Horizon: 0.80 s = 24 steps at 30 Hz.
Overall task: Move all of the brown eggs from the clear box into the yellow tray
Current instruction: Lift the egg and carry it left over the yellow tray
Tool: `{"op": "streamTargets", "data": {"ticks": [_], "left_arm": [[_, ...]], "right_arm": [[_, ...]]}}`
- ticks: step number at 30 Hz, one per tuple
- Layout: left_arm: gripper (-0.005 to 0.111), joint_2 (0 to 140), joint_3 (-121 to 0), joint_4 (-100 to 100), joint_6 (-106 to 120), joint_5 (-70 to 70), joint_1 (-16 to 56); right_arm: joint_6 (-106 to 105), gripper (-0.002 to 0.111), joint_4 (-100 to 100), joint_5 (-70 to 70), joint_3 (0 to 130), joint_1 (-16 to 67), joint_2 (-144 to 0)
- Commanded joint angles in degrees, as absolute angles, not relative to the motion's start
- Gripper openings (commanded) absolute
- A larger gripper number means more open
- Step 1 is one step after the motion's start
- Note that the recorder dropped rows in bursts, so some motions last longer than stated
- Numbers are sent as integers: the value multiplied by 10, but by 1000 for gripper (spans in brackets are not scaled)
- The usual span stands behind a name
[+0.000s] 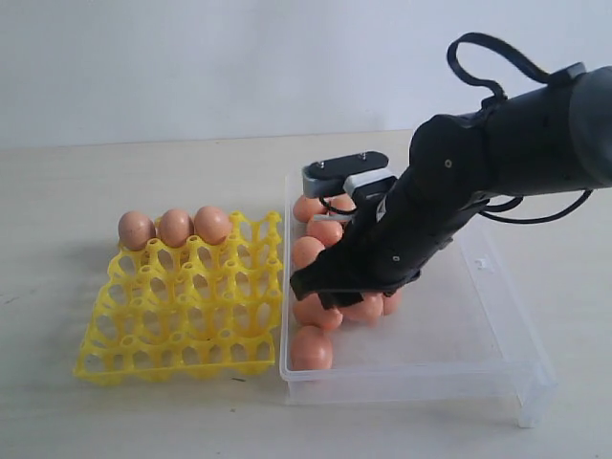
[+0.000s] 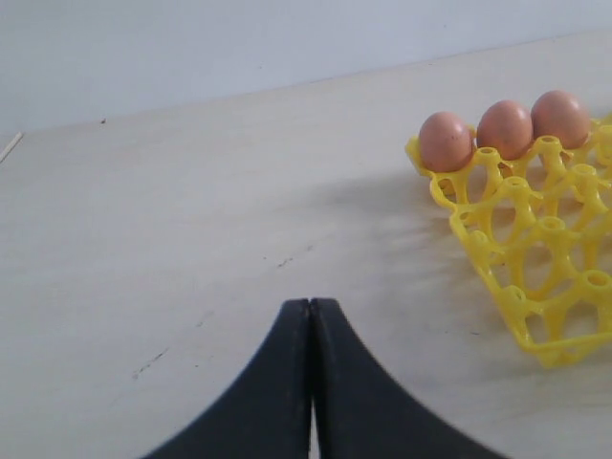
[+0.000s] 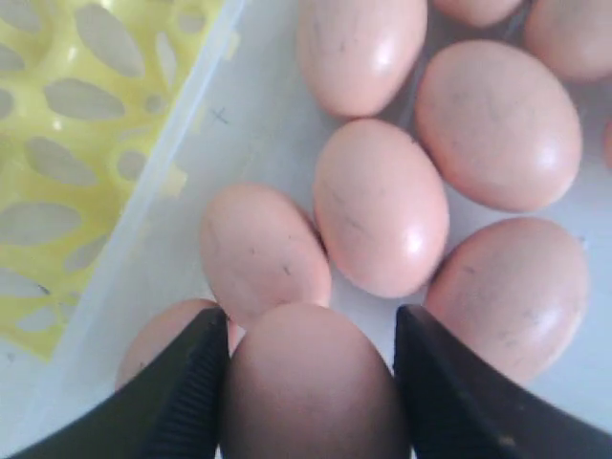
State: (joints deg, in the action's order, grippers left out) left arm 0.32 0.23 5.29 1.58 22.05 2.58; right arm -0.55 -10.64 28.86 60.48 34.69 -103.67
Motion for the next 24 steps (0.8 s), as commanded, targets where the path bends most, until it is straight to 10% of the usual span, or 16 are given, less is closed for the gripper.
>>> {"op": "streamTargets", "data": {"ticks": [1,24], "left_arm": [[0,0,0,51,13,217,29],[0,0,0,51,13,217,29]], "right_arm": [[-12,0,-116,240,603,343,-991],[46,0,-48,-335,614,407,-1091]]}}
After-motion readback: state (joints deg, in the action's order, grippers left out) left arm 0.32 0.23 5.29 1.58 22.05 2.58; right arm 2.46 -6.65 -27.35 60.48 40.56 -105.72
